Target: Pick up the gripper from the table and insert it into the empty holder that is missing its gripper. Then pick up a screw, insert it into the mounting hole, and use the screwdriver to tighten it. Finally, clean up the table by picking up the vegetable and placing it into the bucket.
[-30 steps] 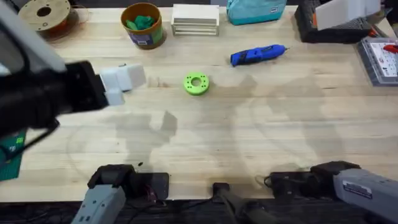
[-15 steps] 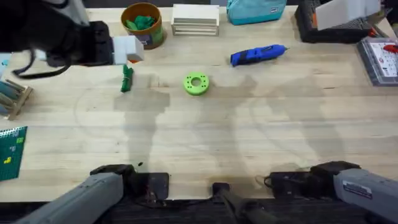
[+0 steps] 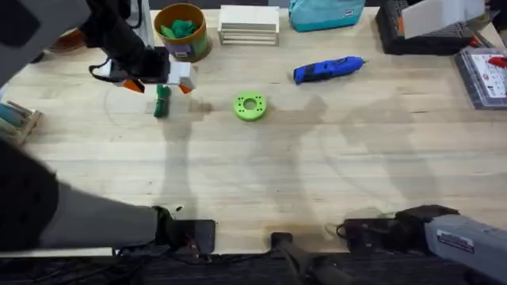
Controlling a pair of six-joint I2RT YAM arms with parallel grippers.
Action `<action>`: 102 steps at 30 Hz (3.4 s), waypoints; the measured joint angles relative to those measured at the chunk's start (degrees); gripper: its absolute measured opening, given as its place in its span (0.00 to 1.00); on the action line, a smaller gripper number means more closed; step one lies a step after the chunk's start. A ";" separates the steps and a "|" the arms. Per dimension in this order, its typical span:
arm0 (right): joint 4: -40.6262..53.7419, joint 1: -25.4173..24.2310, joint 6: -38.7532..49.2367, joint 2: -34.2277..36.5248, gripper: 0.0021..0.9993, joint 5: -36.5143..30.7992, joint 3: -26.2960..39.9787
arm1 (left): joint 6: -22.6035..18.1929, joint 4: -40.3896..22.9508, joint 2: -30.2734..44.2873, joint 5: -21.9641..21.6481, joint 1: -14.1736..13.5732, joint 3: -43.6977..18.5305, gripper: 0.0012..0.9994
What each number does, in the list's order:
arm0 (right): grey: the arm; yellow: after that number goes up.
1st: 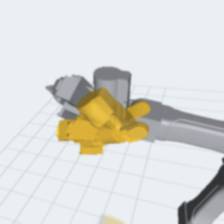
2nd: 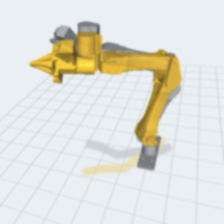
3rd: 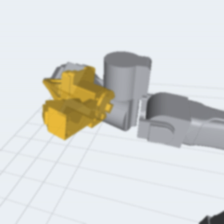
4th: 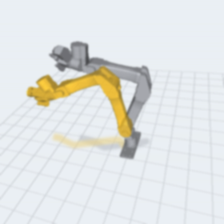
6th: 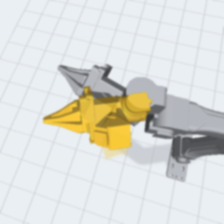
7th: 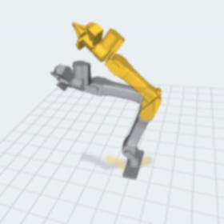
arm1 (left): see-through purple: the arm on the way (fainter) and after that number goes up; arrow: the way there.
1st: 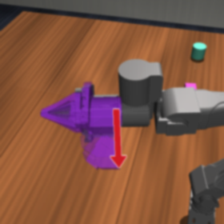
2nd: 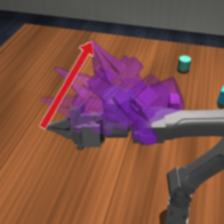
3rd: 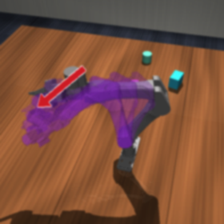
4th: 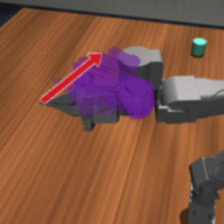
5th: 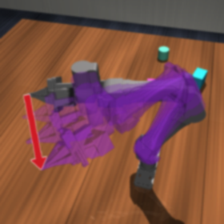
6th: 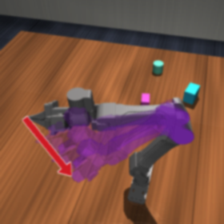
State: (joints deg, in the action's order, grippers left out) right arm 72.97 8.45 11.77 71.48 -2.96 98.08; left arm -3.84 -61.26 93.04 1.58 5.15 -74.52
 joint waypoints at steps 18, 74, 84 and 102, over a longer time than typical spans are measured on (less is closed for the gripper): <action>0.00 0.00 -0.02 0.00 0.99 0.00 0.02 | -3.67 10.76 15.29 1.29 5.44 0.00 0.99; 0.02 0.00 -0.02 0.00 0.99 0.00 0.00 | -6.70 15.57 1.91 15.15 5.48 -20.13 0.00; 0.00 0.00 -0.02 0.00 0.99 -0.01 0.02 | -6.70 30.94 10.85 15.39 2.99 -20.13 0.00; -0.02 0.00 -0.02 0.00 0.99 0.00 0.00 | -6.88 40.88 23.42 15.43 0.34 -20.13 0.00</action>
State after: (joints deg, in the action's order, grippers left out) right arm 72.95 8.45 11.75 71.48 -2.96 98.08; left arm -10.72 -20.38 116.46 17.01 5.50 -94.65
